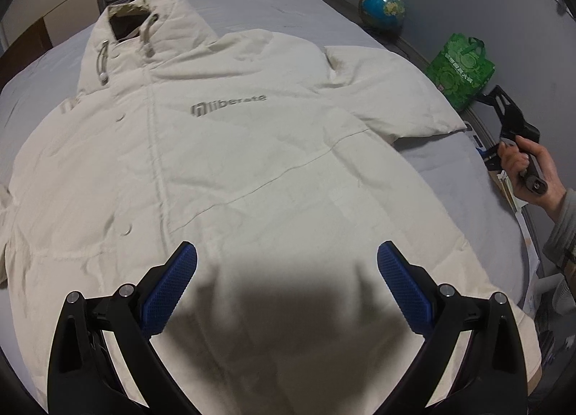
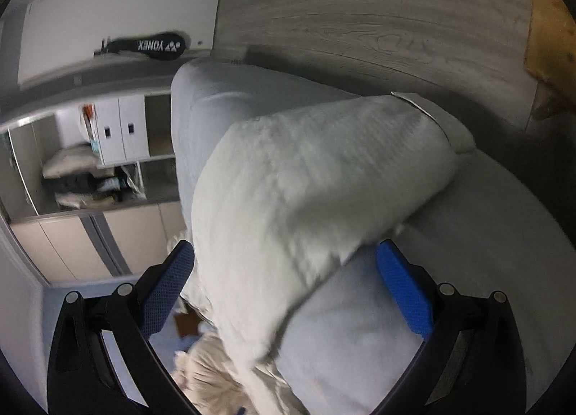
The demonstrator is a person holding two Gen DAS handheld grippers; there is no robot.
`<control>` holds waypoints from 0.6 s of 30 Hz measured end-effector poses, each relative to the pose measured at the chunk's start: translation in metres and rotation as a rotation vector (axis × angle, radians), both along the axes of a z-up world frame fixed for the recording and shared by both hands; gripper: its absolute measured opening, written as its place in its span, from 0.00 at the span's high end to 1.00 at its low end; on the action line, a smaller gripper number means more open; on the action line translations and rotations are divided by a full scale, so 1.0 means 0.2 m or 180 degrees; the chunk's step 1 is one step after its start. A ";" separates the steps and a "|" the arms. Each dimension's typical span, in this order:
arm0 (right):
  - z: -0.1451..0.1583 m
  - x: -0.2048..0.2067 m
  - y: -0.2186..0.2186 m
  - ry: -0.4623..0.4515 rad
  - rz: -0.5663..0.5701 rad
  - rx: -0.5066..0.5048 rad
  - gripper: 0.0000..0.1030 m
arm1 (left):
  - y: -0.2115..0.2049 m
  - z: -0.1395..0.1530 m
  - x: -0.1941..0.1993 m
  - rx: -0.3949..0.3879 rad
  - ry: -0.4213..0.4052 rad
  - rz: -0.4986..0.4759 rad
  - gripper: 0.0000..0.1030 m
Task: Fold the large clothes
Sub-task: 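Grasp the jacket sleeve cuff with the right gripper and lift it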
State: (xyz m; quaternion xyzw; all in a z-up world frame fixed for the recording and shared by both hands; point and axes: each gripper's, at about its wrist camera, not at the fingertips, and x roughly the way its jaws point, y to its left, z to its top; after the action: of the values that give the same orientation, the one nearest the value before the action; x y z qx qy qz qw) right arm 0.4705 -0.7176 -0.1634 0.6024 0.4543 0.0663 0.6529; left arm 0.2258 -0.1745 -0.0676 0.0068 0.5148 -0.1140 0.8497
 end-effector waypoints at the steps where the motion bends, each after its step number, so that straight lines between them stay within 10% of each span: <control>1: -0.01 0.00 0.00 0.0005 -0.0040 0.0029 0.09 | -0.02 0.00 0.00 0.0011 -0.0002 -0.0021 0.06; 8: -0.11 0.00 -0.04 0.0190 -0.0325 0.0009 0.68 | -0.10 0.00 0.00 0.0055 0.0008 -0.0136 0.06; 18: 0.14 -0.06 -0.03 -0.0383 -0.0543 -0.0302 0.88 | -0.06 0.05 -0.03 0.0007 -0.0064 -0.0101 0.06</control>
State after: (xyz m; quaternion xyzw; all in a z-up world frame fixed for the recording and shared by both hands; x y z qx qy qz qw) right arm 0.4578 -0.7234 -0.1344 0.6022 0.3640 0.0250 0.7101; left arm 0.2203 -0.1869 -0.0581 0.0171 0.5062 -0.1268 0.8529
